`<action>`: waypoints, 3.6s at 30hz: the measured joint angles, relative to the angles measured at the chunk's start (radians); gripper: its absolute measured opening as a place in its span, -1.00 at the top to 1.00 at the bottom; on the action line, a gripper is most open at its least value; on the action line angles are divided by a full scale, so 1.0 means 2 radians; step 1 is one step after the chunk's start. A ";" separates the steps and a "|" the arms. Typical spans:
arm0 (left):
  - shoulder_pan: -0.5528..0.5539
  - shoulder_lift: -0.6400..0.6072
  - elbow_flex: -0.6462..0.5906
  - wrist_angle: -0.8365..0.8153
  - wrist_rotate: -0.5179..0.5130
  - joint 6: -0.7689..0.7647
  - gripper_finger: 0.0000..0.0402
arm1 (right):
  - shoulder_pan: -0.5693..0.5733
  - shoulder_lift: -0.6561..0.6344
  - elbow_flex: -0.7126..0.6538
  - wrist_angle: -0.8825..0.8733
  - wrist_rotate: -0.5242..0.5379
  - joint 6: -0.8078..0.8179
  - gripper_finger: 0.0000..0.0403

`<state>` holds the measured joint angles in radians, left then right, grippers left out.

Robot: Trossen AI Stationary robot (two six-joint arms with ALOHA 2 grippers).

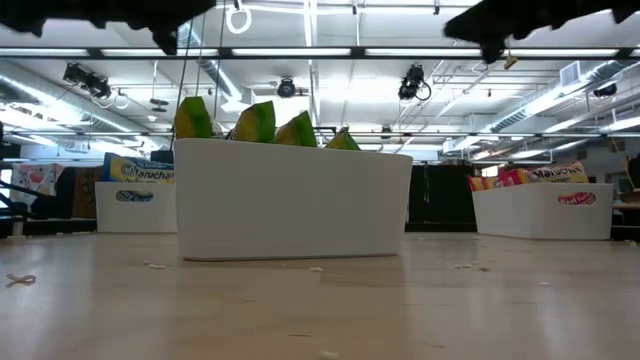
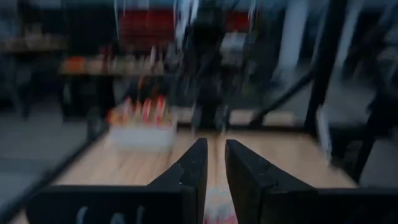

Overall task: Sort Maruchan noodles
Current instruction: Return to Home Position

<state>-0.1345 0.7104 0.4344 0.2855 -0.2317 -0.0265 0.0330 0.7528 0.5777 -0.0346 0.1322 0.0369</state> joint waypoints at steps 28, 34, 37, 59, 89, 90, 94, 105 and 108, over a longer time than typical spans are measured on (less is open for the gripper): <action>0.068 -0.354 -0.213 -0.073 0.013 -0.033 0.69 | -0.011 -0.375 -0.260 0.082 0.007 0.022 0.72; 0.089 -0.352 -0.213 -0.113 0.024 -0.010 0.69 | -0.011 -0.356 -0.284 0.041 0.020 0.022 0.72; 0.092 -0.343 -0.213 -0.111 0.027 0.005 0.69 | -0.011 -0.339 -0.285 0.038 0.002 -0.005 0.72; 0.092 -0.342 -0.213 -0.104 0.026 0.006 0.69 | -0.011 -0.330 -0.284 0.047 0.002 -0.007 0.72; 0.092 -0.342 -0.213 -0.104 0.026 0.006 0.69 | -0.011 -0.330 -0.284 0.046 0.002 -0.007 0.72; 0.092 -0.342 -0.213 -0.104 0.026 0.006 0.69 | -0.011 -0.330 -0.284 0.046 0.002 -0.007 0.72; 0.092 -0.342 -0.213 -0.104 0.026 0.006 0.69 | -0.011 -0.330 -0.284 0.046 0.002 -0.007 0.72; 0.092 -0.342 -0.213 -0.104 0.026 0.006 0.69 | -0.011 -0.330 -0.284 0.046 0.002 -0.007 0.72; 0.092 -0.342 -0.213 -0.104 0.026 0.006 0.69 | -0.011 -0.330 -0.284 0.046 0.002 -0.007 0.72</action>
<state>0.0494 0.0257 0.0090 0.0780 -0.1791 -0.0151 0.0116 0.0933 0.0093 0.0578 0.1363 0.0238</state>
